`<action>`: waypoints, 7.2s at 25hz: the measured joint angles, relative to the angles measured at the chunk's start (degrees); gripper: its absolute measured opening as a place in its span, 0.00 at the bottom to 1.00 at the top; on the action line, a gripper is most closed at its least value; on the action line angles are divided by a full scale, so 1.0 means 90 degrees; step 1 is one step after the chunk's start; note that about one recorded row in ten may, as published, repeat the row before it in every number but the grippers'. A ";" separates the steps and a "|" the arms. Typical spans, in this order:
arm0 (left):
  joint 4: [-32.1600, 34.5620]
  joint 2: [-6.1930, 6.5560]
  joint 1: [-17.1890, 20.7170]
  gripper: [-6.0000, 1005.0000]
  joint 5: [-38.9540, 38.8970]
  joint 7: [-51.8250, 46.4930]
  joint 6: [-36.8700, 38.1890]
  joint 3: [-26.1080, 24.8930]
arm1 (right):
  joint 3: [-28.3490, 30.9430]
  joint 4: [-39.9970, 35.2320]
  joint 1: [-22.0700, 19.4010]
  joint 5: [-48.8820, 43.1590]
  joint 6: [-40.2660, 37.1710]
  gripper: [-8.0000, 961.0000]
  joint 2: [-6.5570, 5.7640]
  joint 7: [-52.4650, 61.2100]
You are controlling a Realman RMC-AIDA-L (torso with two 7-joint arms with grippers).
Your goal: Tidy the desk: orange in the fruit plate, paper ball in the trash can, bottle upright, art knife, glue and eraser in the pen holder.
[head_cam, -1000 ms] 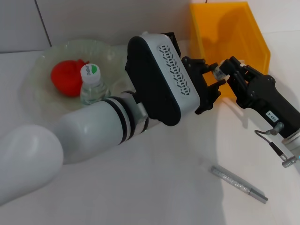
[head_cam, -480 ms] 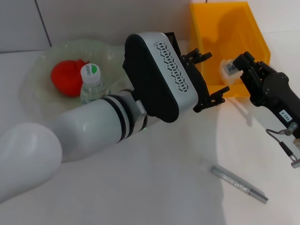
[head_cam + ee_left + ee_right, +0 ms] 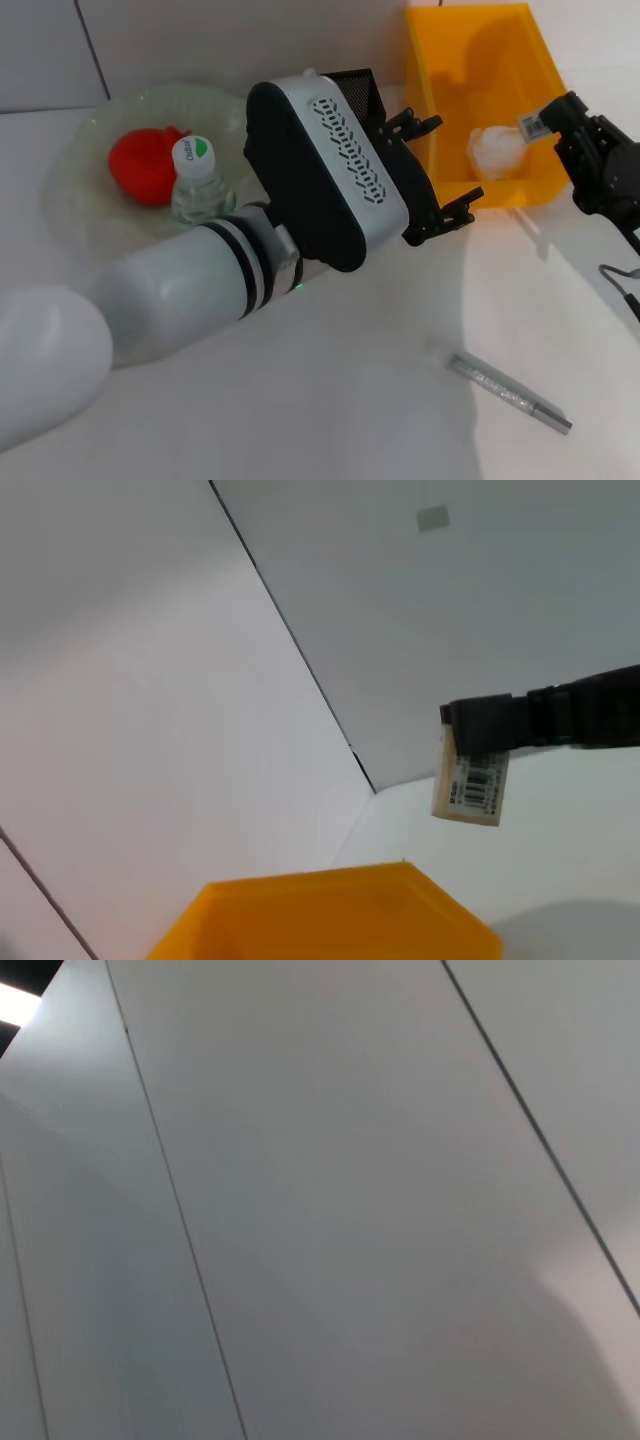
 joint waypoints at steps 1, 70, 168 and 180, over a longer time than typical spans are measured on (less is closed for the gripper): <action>0.0000 0.0000 0.0000 0.80 0.0000 0.0000 0.0000 0.0000 | 0.0102 -0.0066 -0.0008 0.0002 -0.0026 0.14 -0.0001 0.0034; -0.5097 0.0089 0.1076 0.78 -0.4188 0.5064 0.9019 -0.4759 | -0.2994 -0.1826 0.2832 -0.0047 0.5562 0.15 0.0058 0.1065; -0.4599 0.0320 0.1201 0.00 -0.1876 0.5464 0.8704 -0.5897 | -0.3068 -0.6848 0.3986 -0.7515 -0.1999 0.87 -0.0813 1.0849; -0.4384 0.0133 0.1406 0.07 -0.1862 0.4977 0.8745 -0.6532 | -0.4051 -0.7095 0.3876 -0.7658 -0.2222 0.87 -0.0641 1.1110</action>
